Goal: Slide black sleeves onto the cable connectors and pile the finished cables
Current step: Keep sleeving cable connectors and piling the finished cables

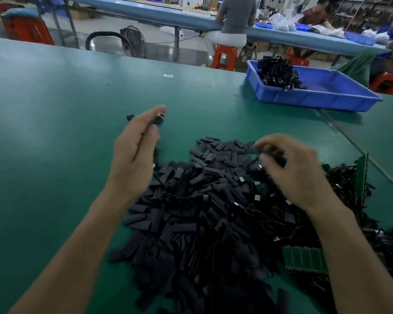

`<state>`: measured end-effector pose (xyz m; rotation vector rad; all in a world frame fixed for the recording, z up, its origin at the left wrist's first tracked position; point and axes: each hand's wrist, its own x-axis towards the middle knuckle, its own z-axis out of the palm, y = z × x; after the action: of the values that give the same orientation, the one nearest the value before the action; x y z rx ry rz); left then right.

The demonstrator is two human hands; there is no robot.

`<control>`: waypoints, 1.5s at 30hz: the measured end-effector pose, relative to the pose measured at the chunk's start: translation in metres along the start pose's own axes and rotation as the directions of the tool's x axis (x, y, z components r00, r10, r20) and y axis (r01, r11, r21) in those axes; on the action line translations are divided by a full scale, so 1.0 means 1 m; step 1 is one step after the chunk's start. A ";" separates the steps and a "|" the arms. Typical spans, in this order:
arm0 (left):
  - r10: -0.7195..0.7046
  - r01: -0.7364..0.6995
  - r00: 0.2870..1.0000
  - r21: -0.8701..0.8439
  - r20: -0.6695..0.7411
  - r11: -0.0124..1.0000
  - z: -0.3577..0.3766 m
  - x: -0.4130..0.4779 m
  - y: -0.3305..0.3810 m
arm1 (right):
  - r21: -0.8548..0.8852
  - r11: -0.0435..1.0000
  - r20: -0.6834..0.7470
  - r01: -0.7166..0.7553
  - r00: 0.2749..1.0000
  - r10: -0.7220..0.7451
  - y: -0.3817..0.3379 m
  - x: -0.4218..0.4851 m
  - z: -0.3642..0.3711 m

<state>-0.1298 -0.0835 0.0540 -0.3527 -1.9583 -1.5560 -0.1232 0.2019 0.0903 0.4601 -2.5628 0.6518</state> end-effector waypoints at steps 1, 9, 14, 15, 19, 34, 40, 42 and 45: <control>-0.002 -0.003 0.995 0.051 0.095 0.999 0.001 -0.003 -0.002 | -0.040 0.998 0.197 0.041 0.980 -0.033 -0.007 -0.003 0.003; -0.206 0.155 0.896 0.158 0.394 0.975 0.017 -0.038 -0.019 | -0.287 0.958 0.585 0.008 0.793 0.168 -0.044 -0.025 0.046; -0.146 0.093 0.955 0.207 0.259 0.974 0.025 -0.053 -0.031 | -0.274 0.960 0.536 -0.054 0.821 0.199 -0.049 -0.034 0.062; -0.154 0.110 0.960 0.188 0.233 0.976 0.026 -0.055 -0.031 | -0.250 0.965 0.524 -0.079 0.827 0.204 -0.047 -0.036 0.063; -0.189 0.165 0.964 0.137 0.185 0.977 0.032 -0.062 -0.032 | -0.170 0.974 0.449 -0.148 0.869 0.210 -0.042 -0.044 0.067; -0.178 0.143 0.975 0.238 0.132 0.961 0.029 -0.070 -0.037 | 0.362 0.865 0.247 -0.349 0.930 0.272 -0.043 -0.054 0.076; -0.255 0.232 0.939 0.121 0.231 0.965 0.028 -0.070 -0.043 | 0.385 0.857 0.213 -0.343 0.936 0.279 -0.044 -0.053 0.080; -0.268 0.249 0.930 0.106 0.251 0.963 0.028 -0.071 -0.044 | 0.393 0.856 0.169 -0.336 0.942 0.291 -0.043 -0.052 0.083; -0.273 0.256 0.923 0.096 0.270 0.962 0.028 -0.070 -0.044 | 0.416 0.836 0.178 -0.358 0.933 0.312 -0.041 -0.053 0.086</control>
<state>-0.1075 -0.0580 -0.0268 -0.3073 -2.3486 -1.6854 -0.0913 0.1343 0.0107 0.1796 -2.6074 1.3930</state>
